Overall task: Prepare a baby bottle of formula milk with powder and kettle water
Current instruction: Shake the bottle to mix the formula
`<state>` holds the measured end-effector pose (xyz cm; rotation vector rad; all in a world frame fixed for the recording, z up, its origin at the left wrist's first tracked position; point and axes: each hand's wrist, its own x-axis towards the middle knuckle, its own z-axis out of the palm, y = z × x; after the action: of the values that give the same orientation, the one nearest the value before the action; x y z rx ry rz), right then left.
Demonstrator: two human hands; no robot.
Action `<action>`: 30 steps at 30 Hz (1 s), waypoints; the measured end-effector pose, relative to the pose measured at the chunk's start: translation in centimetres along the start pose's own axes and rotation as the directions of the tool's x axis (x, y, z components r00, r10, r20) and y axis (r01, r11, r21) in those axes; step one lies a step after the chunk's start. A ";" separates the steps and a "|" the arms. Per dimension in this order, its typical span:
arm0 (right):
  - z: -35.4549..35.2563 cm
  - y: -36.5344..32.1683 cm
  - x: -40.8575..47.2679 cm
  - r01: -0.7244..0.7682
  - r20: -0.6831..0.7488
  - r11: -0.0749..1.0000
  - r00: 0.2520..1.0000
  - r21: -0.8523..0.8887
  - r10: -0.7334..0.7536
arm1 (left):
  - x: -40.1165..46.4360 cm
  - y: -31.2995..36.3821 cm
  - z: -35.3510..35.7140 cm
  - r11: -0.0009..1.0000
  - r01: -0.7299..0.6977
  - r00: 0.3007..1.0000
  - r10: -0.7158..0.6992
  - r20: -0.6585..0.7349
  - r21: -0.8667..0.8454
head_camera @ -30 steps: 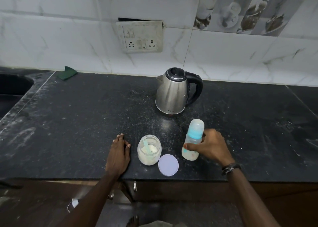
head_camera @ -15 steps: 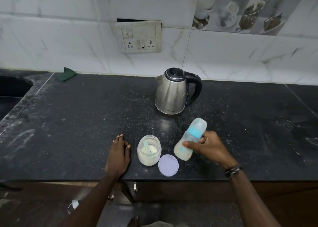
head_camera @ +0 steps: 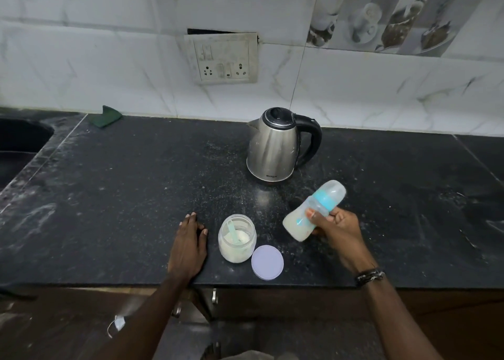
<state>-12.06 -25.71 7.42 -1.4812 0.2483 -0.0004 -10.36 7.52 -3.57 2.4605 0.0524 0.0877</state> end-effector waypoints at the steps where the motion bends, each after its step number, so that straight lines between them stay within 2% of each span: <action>1: -0.2 0.2 0.0 -0.021 -0.035 0.997 0.999 0.074 0.024 | 0.0 0.0 0.0 1.000 0.005 1.000 -0.005 0.003 0.003; 5: -0.3 0.9 -0.2 -0.110 0.015 0.986 0.994 0.126 0.109 | 0.0 -0.2 0.1 1.000 -0.002 1.000 0.002 0.000 0.014; 8: -0.4 1.5 -0.1 -0.123 -0.019 0.947 0.991 0.297 0.134 | 0.0 -0.2 0.2 1.000 -0.009 1.000 0.009 -0.015 0.025; 9: -0.4 1.6 -0.2 -0.139 -0.014 0.943 0.989 0.303 0.150 | 0.0 -0.2 0.3 1.000 -0.009 1.000 0.010 -0.016 0.028; 12: -0.1 1.8 -0.4 -0.116 0.054 0.975 0.993 0.191 0.107 | 0.0 -0.2 0.3 1.000 -0.017 1.000 0.017 -0.022 0.021; 15: -0.1 1.9 -0.3 -0.082 -0.052 0.942 0.993 0.324 0.105 | 0.1 -0.2 0.4 1.000 -0.013 1.000 0.014 -0.021 0.028; 18: 0.1 1.5 -0.5 -0.076 0.005 0.984 0.997 0.159 0.076 | 0.1 -0.3 0.4 0.999 -0.015 1.000 0.016 -0.021 0.037; 19: 0.1 1.6 -0.4 -0.055 0.006 0.987 0.998 0.153 0.055 | 0.2 -0.3 0.4 0.999 -0.018 1.000 0.018 -0.022 0.034; 22: -0.1 1.4 -0.1 -0.014 -0.089 0.964 0.995 0.264 0.038 | 0.1 -0.2 0.4 0.999 -0.008 1.000 0.009 -0.021 0.037; 25: 0.3 1.0 -0.2 -0.054 0.007 0.988 0.999 0.142 0.054 | -0.1 -0.2 0.3 0.999 -0.011 0.999 0.012 -0.032 0.040; 28: 0.4 1.1 0.1 -0.015 -0.070 0.969 0.997 0.247 0.034 | 0.0 0.0 0.2 1.000 -0.008 1.000 0.009 -0.030 0.028; 30: 0.5 1.0 0.2 -0.053 -0.076 0.971 0.994 0.232 0.072 | -0.1 0.0 0.2 1.000 0.003 1.000 -0.002 -0.022 0.031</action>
<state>-11.97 -25.17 6.40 -1.2442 0.3518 -0.0401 -10.42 7.39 -3.77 2.4910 0.0669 0.1140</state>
